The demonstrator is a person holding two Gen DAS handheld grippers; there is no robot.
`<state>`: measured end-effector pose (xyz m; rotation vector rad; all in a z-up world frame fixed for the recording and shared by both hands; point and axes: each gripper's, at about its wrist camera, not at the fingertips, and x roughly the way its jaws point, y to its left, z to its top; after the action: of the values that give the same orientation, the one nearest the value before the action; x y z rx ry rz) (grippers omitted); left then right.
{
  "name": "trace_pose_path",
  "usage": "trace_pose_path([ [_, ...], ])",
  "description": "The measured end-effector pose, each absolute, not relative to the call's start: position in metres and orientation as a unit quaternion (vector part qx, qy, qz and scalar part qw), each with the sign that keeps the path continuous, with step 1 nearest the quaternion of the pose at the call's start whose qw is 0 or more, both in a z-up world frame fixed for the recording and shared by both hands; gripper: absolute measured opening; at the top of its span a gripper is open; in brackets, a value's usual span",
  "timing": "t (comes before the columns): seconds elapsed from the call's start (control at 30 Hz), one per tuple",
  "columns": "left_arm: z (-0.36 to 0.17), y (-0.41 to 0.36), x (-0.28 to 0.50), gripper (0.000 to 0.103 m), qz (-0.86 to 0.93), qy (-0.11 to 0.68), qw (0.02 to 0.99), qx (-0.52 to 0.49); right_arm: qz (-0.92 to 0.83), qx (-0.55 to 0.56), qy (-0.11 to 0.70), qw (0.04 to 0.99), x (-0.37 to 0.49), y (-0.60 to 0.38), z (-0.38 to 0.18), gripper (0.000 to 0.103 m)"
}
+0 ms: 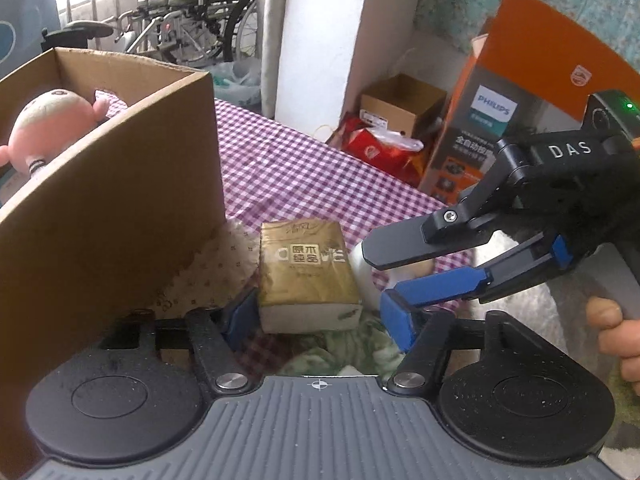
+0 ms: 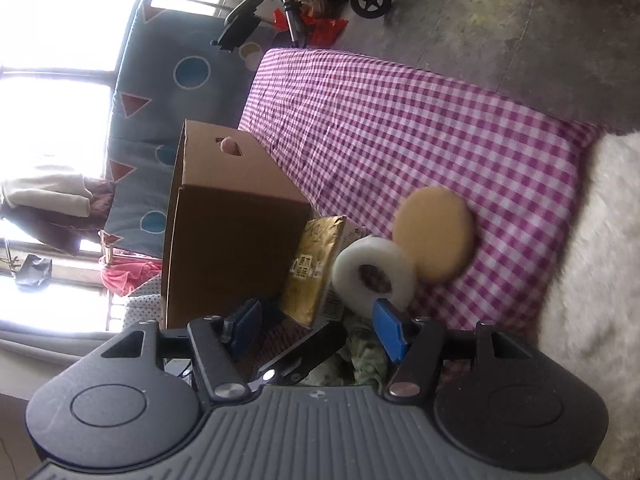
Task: Organize soft objects
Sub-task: 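Move the right gripper to the gold tissue pack and grasp it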
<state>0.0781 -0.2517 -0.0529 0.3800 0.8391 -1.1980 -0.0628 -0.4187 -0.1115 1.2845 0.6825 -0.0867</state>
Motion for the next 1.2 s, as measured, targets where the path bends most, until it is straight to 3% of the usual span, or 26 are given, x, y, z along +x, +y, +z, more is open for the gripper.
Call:
trace_pose_path([
  [0.4, -0.048, -0.226, 0.098, 0.054, -0.516, 0.41, 0.743, 0.113, -0.037, 0.548, 0.316, 0.773, -0.042, -0.413, -0.095, 0.066],
  [0.53, -0.044, -0.206, 0.103, 0.054, -0.507, 0.422, 0.748, 0.07, -0.029, 0.538, 0.316, 0.78, -0.032, -0.407, -0.087, 0.071],
  [0.8, -0.052, -0.181, 0.108, 0.054, -0.493, 0.448, 0.746, 0.009, -0.037, 0.53, 0.383, 0.755, -0.001, -0.388, -0.103, 0.072],
  [1.1, -0.063, -0.176, 0.116, 0.054, -0.508, 0.468, 0.723, -0.018, -0.059, 0.484, 0.4, 0.776, 0.018, -0.378, -0.092, 0.071],
  [1.2, -0.065, -0.176, 0.118, 0.057, -0.511, 0.472, 0.718, -0.018, -0.056, 0.47, 0.409, 0.78, 0.024, -0.377, -0.094, 0.064],
])
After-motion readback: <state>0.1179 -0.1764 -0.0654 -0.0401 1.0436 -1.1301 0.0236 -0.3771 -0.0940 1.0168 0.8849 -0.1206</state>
